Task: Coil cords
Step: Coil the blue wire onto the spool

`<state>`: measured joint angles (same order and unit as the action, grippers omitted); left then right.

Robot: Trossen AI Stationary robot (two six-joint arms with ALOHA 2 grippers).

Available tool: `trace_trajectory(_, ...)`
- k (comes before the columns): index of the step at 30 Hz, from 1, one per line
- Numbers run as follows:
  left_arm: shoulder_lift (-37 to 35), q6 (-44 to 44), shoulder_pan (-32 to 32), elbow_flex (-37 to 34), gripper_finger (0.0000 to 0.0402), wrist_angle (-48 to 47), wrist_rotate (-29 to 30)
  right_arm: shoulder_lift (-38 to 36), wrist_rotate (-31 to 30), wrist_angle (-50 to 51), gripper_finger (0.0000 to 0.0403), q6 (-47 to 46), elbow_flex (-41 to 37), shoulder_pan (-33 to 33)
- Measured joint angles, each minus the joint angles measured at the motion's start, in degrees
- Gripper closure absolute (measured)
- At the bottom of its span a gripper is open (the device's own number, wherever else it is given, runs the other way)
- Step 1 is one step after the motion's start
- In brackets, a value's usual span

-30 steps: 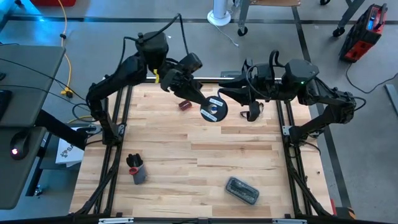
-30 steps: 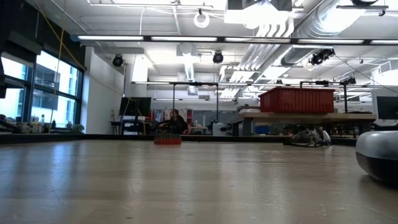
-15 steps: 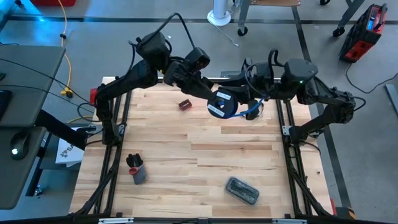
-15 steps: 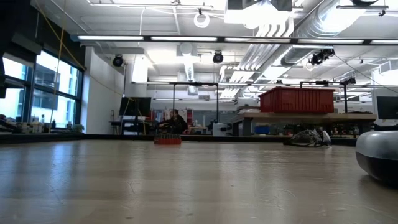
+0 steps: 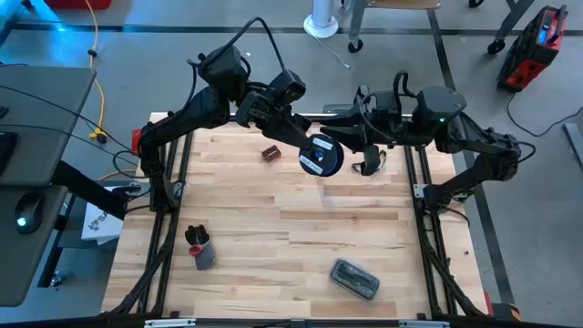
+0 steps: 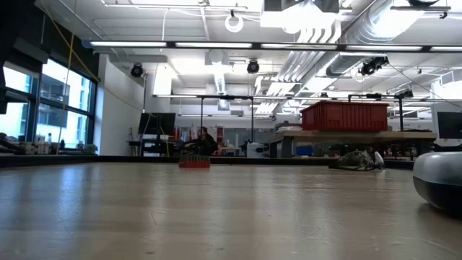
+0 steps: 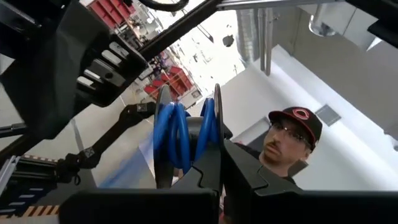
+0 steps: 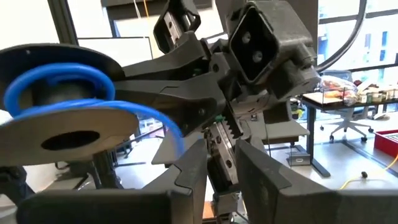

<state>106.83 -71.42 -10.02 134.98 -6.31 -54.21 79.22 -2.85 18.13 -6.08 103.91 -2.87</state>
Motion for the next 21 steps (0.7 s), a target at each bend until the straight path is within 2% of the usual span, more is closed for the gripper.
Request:
trace_trajectory(5, -0.3, 0.2, -1.4, 0.0, 0.0401, -1.4, -1.9, -0.1, 0.1, 1.6, 0.0325, 0.0, 0.0, 0.0)
trace_trajectory(13, -3.8, 12.1, -5.0, 0.0, 0.0401, -17.6, -2.1, -0.6, 0.1, 1.7, 0.0324, 0.1, -0.1, 0.0)
trace_trajectory(21, -4.9, 12.2, -5.5, 0.1, 0.0402, -19.7, -2.8, -0.6, 0.1, 0.0, 0.0324, 0.1, -0.1, 0.0)
